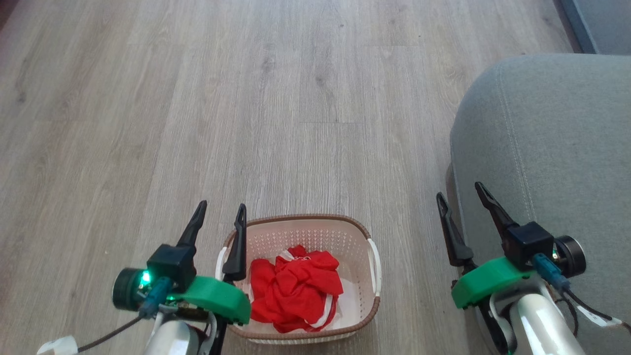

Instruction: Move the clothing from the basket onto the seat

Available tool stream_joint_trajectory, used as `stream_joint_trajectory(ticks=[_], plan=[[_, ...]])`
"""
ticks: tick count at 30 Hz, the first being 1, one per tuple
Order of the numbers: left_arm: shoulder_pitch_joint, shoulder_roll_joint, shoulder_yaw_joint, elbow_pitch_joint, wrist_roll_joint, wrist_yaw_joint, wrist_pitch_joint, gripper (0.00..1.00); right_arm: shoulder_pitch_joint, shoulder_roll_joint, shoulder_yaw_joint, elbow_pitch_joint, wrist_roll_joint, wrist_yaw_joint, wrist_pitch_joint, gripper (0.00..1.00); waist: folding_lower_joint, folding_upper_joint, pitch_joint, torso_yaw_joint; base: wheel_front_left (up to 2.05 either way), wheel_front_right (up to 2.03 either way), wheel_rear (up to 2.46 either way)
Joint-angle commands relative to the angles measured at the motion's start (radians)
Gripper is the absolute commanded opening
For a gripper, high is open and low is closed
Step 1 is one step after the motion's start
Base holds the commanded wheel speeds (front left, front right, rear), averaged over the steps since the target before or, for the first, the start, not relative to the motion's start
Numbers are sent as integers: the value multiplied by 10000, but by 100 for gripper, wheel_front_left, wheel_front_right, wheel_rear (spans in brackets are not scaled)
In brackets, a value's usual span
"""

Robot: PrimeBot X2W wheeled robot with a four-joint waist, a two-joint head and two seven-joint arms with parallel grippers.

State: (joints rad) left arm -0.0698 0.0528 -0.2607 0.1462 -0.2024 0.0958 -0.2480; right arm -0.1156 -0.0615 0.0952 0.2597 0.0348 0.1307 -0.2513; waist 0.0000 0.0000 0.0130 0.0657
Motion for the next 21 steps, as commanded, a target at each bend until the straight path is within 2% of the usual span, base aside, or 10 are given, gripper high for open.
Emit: stream_joint_trajectory(ticks=[1, 10, 16, 21], plan=[[-373, -24, 270, -276, -10, -5, -137, 100, -470, 100, 161, -292, -51, 0, -105, 100, 0, 0, 4, -3, 0, 0, 0], [-354, -25, 155, -56, -97, -148, -137, 100, -481, 107, 98, -326, -165, 0, -105, 100, 0, 0, 91, -73, 0, 0, 0], [-394, -25, -75, 873, -135, -207, -137, 100, -476, 105, 144, -258, -380, 0, -105, 100, 0, 0, 406, -245, 0, 0, 0], [-892, -25, -391, 2035, -24, -371, -138, 100, -687, 2, 192, -337, -575, 0, -105, 100, 0, 0, 1212, -431, 0, 0, 0]])
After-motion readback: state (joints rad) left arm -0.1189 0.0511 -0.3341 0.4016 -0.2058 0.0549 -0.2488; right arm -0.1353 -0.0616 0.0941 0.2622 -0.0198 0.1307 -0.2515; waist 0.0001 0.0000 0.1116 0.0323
